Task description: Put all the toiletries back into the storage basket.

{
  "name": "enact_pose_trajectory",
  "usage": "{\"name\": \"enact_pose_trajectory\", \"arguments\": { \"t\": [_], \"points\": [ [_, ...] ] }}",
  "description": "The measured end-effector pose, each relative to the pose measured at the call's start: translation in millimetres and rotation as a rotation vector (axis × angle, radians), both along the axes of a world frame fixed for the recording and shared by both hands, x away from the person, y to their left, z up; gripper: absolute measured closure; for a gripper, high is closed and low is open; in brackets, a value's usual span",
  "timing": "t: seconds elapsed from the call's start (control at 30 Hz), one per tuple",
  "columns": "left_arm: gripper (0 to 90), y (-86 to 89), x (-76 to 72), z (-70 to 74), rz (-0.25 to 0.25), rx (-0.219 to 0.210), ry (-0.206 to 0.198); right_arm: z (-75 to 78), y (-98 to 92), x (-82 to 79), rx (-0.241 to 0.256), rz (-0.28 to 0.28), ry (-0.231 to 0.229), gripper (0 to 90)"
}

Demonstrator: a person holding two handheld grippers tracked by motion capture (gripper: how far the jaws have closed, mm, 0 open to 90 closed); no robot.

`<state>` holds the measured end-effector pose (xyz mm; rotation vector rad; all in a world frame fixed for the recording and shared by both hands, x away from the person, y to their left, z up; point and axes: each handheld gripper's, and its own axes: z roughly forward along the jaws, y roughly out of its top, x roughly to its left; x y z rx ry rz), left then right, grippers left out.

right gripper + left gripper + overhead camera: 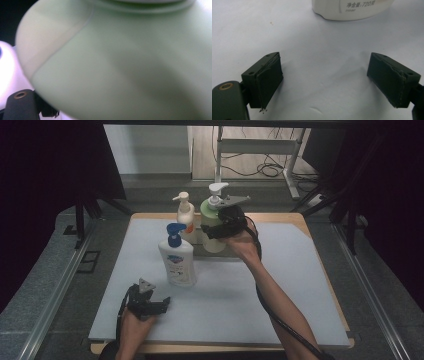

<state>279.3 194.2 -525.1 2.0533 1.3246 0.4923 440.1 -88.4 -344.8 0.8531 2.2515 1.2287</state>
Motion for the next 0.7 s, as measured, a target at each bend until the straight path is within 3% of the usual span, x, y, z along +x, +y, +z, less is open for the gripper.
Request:
{"name": "enact_pose_trajectory", "arguments": {
  "t": [0.7],
  "points": [
    [12.3, 0.0, 0.0, 0.1, 0.001, -0.001, 0.001, -3.1, 10.5, 34.5, -0.002, -0.051, -0.014, 12.3]
  ]
}}
